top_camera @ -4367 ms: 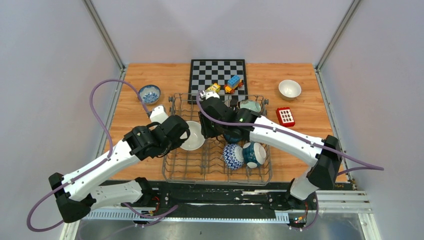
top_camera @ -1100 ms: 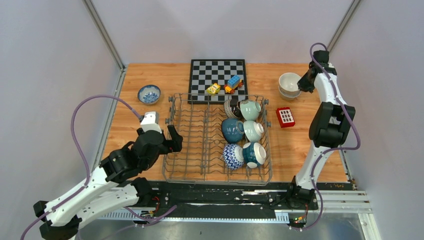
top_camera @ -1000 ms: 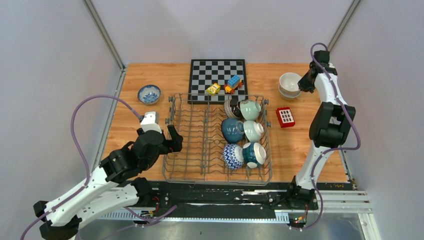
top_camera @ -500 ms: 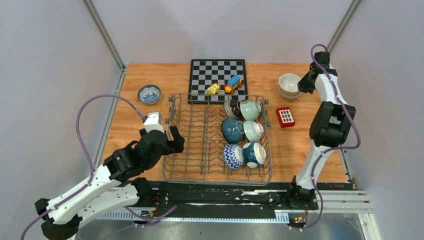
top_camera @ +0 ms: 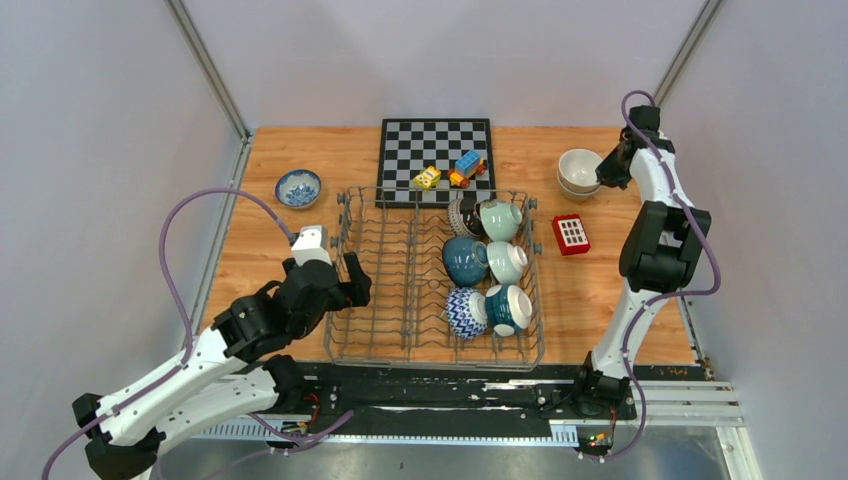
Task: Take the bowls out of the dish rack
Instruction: Place the bowl with the bowl.
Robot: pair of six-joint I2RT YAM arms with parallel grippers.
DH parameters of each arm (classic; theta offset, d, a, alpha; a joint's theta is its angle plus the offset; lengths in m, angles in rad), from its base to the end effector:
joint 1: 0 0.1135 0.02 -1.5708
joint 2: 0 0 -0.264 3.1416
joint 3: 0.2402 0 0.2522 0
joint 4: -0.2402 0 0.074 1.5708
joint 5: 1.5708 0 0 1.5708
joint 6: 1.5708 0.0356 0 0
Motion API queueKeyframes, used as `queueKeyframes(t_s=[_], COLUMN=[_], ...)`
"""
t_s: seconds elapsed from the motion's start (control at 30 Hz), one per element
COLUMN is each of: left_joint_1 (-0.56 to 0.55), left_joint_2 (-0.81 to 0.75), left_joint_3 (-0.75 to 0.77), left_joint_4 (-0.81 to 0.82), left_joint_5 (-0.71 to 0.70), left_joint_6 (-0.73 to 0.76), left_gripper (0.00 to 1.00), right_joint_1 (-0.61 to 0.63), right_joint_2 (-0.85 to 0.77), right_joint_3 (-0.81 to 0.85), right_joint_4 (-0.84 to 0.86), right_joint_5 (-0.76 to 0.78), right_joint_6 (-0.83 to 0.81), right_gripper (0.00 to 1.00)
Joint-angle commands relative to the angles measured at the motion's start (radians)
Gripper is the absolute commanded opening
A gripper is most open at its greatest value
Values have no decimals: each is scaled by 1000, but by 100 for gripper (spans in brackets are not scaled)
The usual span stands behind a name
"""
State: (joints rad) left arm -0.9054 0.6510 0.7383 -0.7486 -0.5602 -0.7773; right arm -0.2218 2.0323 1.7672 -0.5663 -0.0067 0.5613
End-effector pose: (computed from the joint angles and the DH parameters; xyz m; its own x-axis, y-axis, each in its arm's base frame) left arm 0.0958 -0.0914 0.2906 -0.5561 -0.2538 -0.7914 0.0246 0.9468 -0.3209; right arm 0.4522 -0.1017 0.2626 -0.4954 0.6574 -0.5678 0.5662 0.7401 0.3629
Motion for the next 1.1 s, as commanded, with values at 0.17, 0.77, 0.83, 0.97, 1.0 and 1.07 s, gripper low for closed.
queueKeyframes(t_s=[0.17,0.77,0.83,0.97,1.0,1.07], left_joint_1=[4,4,4,4,4,4], left_joint_2=[21,43,44,43,42,41], left_joint_3=[-19,-30,-30,-31,-32,-33], left_joint_4=[35,50,52,52,51,50], left_joint_5=[3,20,21,26,28,30], left_joint_6=[-17,-25,-25,-27,-27,-28], left_gripper=[99,99,99,99,99,99], right_joint_1=[-18,-19,-19,-19,-18,-19], right_joint_2=[27,53,50,37,34,27], right_joint_3=[-11,-7,-8,-8,-8,-9], right_joint_4=[39,40,40,40,40,41], right_joint_5=[-13,-48,-51,-52,-52,-54], right_joint_6=[-5,-16,-20,-27,-29,-29], right_gripper=[0,12,19,33,35,38])
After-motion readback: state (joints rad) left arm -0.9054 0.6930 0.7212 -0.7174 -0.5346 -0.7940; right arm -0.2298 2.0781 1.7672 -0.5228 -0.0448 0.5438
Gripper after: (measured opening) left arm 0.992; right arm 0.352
